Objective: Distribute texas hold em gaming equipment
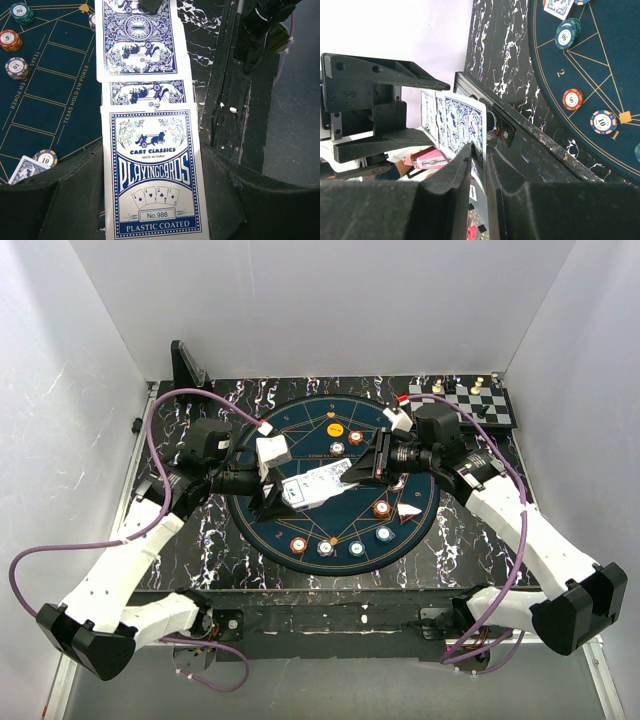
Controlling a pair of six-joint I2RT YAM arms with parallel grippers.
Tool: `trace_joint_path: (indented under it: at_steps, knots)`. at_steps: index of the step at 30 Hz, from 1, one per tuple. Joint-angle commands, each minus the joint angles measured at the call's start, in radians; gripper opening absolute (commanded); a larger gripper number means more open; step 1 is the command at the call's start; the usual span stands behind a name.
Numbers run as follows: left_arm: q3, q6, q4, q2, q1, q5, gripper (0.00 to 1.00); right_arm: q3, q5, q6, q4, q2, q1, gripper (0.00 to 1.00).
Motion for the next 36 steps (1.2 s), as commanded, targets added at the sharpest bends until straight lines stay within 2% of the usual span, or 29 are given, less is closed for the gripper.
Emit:
trace_joint_path:
  at_steps: [1, 19, 29, 36]
  knots:
    - [0.016, -0.008, 0.033, -0.035, -0.004, 0.028, 0.00, 0.001, -0.031, -0.015, 0.004, -0.028, -0.013, 0.23]
    - [-0.013, -0.022, 0.039, -0.063, -0.002, 0.026, 0.00, 0.021, -0.092, 0.013, 0.011, -0.051, -0.076, 0.13]
    - [-0.030, -0.030, 0.044, -0.071, -0.002, 0.030, 0.00, 0.024, -0.169, 0.111, 0.109, -0.051, -0.115, 0.01]
    - [-0.034, -0.030, 0.044, -0.075, -0.002, 0.030, 0.00, 0.001, -0.244, 0.221, 0.253, -0.035, -0.136, 0.01]
